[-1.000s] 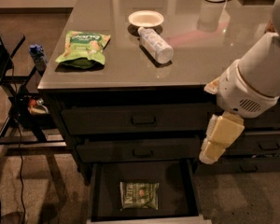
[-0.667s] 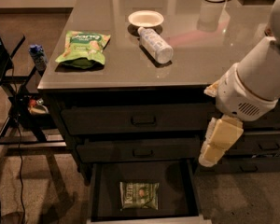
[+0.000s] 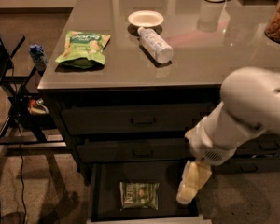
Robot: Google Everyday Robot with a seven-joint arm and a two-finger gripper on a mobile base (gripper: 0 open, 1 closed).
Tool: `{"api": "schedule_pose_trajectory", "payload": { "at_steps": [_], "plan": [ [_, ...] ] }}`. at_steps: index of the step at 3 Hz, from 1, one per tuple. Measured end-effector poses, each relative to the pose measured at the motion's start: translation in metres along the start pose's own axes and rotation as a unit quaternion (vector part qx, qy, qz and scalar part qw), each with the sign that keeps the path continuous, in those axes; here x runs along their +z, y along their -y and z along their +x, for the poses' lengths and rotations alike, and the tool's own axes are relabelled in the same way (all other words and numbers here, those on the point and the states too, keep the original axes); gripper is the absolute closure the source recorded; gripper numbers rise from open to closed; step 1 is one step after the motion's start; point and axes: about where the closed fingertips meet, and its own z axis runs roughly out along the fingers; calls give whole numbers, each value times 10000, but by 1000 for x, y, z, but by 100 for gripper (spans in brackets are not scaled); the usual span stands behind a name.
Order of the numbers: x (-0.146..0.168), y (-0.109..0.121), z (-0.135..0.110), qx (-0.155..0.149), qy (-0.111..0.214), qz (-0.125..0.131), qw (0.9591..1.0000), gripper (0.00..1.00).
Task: Pick green jalapeno chip bag from bottom drawer and place on counter
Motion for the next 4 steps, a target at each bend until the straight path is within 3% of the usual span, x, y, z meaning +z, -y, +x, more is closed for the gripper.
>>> {"api": "schedule_pose_trajectory", "payload": {
  "at_steps": [1,2,3,4],
  "plan": [
    [71,-10,16,196,-180,-364,9990,0],
    [71,-10,16,197,-180,-365,9990,0],
    [116,-27,23,300,-169,-672,9971,0],
    [182,-46,33,426,-146,-1043,9935,0]
  ]
}}
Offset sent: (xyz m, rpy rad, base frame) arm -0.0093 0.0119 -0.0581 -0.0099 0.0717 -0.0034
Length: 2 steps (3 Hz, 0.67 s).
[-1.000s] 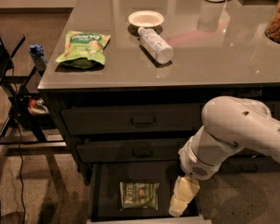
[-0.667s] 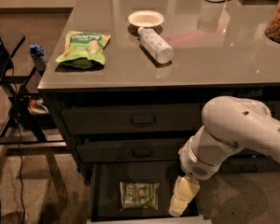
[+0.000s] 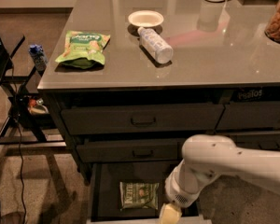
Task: Pick green jalapeno chip bag from bottom drawer and place on counter
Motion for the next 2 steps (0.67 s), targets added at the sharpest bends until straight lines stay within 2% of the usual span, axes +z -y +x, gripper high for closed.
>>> {"api": "schedule_pose_trajectory", "payload": {
  "at_steps": [1,2],
  "plan": [
    [63,7,3,70,98,-195,9997,0],
    [63,7,3,70,98,-194,9997,0]
  ]
}}
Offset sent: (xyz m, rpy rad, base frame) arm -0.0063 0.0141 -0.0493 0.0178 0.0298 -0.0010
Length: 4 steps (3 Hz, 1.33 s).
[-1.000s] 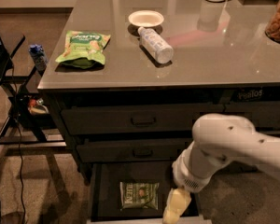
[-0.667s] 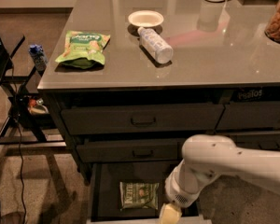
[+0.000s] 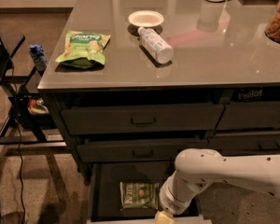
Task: Pick green jalapeno chip bag from bottom drawer and place on counter
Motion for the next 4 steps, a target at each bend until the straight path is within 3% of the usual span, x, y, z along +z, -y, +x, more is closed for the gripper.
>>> {"api": "schedule_pose_trajectory", "payload": {
  "at_steps": [1,2,3,4],
  "plan": [
    [23,21,-6,41,65,110,9999,0],
    [78,100,-11,353,101,505,9980,0],
    [78,100,-11,353,101,504,9981,0],
    [101,112,-8,366,218,387,9983,0]
  ]
}}
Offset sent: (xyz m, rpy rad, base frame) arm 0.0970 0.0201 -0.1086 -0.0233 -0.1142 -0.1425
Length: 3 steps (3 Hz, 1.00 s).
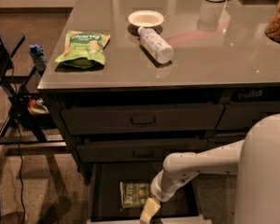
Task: Pick green jalapeno chip bag from bottom drawer and place on counter
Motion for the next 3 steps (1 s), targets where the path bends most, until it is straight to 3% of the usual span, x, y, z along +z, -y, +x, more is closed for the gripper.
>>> {"api": "schedule_pose_trajectory", "payload": {
  "at_steps": [1,3],
  "plan": [
    [35,24,2,8,264,-129,9996,0],
    [96,68,5,27,457,-320,9984,0]
  ]
}}
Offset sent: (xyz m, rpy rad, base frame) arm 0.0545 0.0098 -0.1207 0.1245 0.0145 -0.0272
